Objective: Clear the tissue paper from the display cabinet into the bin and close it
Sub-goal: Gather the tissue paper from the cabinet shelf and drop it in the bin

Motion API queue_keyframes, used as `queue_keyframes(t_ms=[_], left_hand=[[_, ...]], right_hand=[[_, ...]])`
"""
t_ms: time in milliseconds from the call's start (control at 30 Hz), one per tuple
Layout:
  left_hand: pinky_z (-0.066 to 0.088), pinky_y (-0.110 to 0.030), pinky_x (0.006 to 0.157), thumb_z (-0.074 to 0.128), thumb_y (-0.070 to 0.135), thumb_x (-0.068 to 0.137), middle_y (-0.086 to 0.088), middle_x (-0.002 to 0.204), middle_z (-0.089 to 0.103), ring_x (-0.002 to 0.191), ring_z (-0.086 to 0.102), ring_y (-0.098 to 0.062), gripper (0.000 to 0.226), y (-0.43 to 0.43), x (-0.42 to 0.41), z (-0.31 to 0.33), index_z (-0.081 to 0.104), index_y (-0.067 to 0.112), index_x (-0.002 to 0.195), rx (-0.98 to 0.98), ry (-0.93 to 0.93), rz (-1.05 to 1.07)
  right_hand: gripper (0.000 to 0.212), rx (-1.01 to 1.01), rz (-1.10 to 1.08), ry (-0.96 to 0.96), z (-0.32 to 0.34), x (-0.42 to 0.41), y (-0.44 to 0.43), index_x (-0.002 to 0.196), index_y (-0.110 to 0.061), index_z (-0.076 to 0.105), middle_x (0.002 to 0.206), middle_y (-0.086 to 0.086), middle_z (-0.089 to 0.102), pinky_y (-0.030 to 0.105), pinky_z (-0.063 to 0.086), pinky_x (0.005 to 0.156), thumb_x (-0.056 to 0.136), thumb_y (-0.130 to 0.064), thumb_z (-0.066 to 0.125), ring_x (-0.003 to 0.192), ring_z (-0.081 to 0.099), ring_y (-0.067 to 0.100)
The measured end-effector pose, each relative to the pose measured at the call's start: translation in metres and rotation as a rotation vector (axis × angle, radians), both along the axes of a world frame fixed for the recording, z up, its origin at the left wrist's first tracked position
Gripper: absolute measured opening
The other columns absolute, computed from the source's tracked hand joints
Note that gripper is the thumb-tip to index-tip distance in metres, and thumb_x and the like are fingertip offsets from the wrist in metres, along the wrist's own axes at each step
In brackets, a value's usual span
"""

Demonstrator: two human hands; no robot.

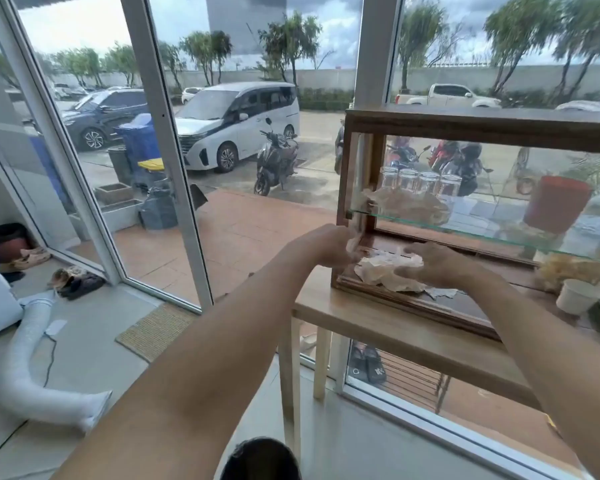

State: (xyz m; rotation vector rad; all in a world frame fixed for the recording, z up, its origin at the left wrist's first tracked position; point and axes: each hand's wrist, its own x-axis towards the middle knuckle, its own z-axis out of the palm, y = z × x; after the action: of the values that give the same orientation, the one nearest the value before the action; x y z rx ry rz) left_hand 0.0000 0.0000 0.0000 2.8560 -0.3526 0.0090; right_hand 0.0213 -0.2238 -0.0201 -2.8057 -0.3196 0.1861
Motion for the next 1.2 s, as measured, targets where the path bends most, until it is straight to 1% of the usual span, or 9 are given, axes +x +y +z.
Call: queue_keyframes(t_ms=[133, 233, 467, 633, 800, 933, 1033, 1100, 1200], left_hand=[[0.046, -0.037, 0.093, 0.063, 0.040, 0.090, -0.014, 0.134, 0.062, 0.122, 0.055, -0.033, 0.060, -0.021, 0.020, -0.021, 0.049, 0.013, 0.142, -0.014, 0.093, -0.062], [0.044, -0.035, 0.096, 0.069, 0.041, 0.086, -0.009, 0.140, 0.059, 0.125, 0.055, -0.029, 0.068, -0.031, 0.046, -0.036, 0.044, 0.018, 0.145, -0.070, 0.145, -0.093], [0.038, -0.034, 0.110, 0.078, 0.037, 0.079, -0.006, 0.156, 0.041, 0.140, 0.042, -0.024, 0.092, -0.048, 0.100, -0.069, 0.029, 0.018, 0.154, -0.086, 0.188, -0.128], [0.037, -0.038, 0.111, 0.078, 0.039, 0.079, -0.007, 0.157, 0.037, 0.141, 0.039, -0.026, 0.091, -0.052, 0.129, -0.084, 0.028, 0.017, 0.153, -0.074, 0.221, -0.153], [0.029, -0.037, 0.117, 0.076, 0.040, 0.081, -0.006, 0.164, 0.026, 0.148, 0.028, -0.026, 0.096, -0.053, 0.153, -0.097, 0.022, 0.017, 0.156, -0.029, 0.272, -0.196], [0.037, -0.042, 0.112, 0.076, 0.039, 0.080, -0.005, 0.159, 0.035, 0.141, 0.037, -0.030, 0.094, -0.059, 0.167, -0.110, 0.023, 0.025, 0.156, 0.012, 0.343, -0.230], [0.044, -0.038, 0.102, 0.074, 0.029, 0.083, -0.007, 0.150, 0.044, 0.134, 0.044, -0.029, 0.079, -0.063, 0.173, -0.115, 0.033, 0.025, 0.152, 0.014, 0.334, -0.286], [0.045, -0.032, 0.082, 0.071, 0.016, 0.084, -0.011, 0.132, 0.058, 0.122, 0.055, -0.031, 0.054, -0.065, 0.175, -0.119, 0.054, 0.017, 0.135, -0.039, 0.260, -0.334], [0.042, -0.025, 0.063, 0.067, -0.001, 0.079, -0.012, 0.098, 0.069, 0.092, 0.066, -0.031, 0.029, -0.065, 0.169, -0.123, 0.069, 0.010, 0.107, -0.134, 0.153, -0.339]], right_hand=[[0.084, -0.034, -0.058, 0.079, -0.027, 0.019, -0.012, 0.153, -0.022, 0.032, 0.161, 0.010, 0.031, 0.043, 0.031, 0.116, 0.084, -0.057, 0.064, 0.147, 0.029, 0.031], [0.092, 0.008, -0.125, 0.106, -0.045, 0.041, -0.013, 0.155, -0.028, 0.024, 0.166, 0.009, 0.016, 0.048, 0.024, 0.117, 0.081, -0.063, 0.064, 0.151, 0.012, 0.033], [0.106, -0.001, -0.247, 0.123, -0.073, 0.089, -0.010, 0.155, -0.023, 0.018, 0.163, 0.021, 0.014, 0.054, 0.016, 0.121, 0.073, -0.072, 0.063, 0.151, 0.006, 0.040], [0.112, 0.024, -0.345, 0.192, -0.087, 0.112, -0.013, 0.155, -0.033, 0.014, 0.166, 0.014, 0.004, 0.063, 0.019, 0.117, 0.065, -0.073, 0.066, 0.153, -0.002, 0.038], [0.108, -0.032, -0.326, 0.212, -0.094, 0.123, -0.013, 0.152, -0.031, 0.023, 0.156, 0.019, 0.029, 0.056, 0.031, 0.114, 0.060, -0.066, 0.067, 0.149, 0.019, 0.038], [0.097, -0.003, -0.246, 0.219, -0.096, 0.121, -0.014, 0.151, -0.020, 0.030, 0.146, 0.019, 0.047, 0.040, 0.041, 0.103, 0.067, -0.047, 0.071, 0.134, 0.042, 0.038], [0.074, 0.035, -0.249, 0.116, -0.104, 0.117, -0.011, 0.137, -0.011, 0.048, 0.135, 0.019, 0.054, 0.040, 0.044, 0.098, 0.071, -0.034, 0.073, 0.126, 0.047, 0.036], [0.051, 0.133, -0.250, 0.051, -0.110, 0.115, -0.009, 0.122, -0.007, 0.059, 0.122, 0.017, 0.063, 0.037, 0.047, 0.089, 0.075, -0.023, 0.073, 0.115, 0.056, 0.034], [0.027, 0.305, -0.274, 0.021, -0.115, 0.106, -0.005, 0.104, -0.008, 0.068, 0.100, 0.014, 0.069, 0.029, 0.043, 0.073, 0.078, -0.009, 0.072, 0.098, 0.064, 0.032]])
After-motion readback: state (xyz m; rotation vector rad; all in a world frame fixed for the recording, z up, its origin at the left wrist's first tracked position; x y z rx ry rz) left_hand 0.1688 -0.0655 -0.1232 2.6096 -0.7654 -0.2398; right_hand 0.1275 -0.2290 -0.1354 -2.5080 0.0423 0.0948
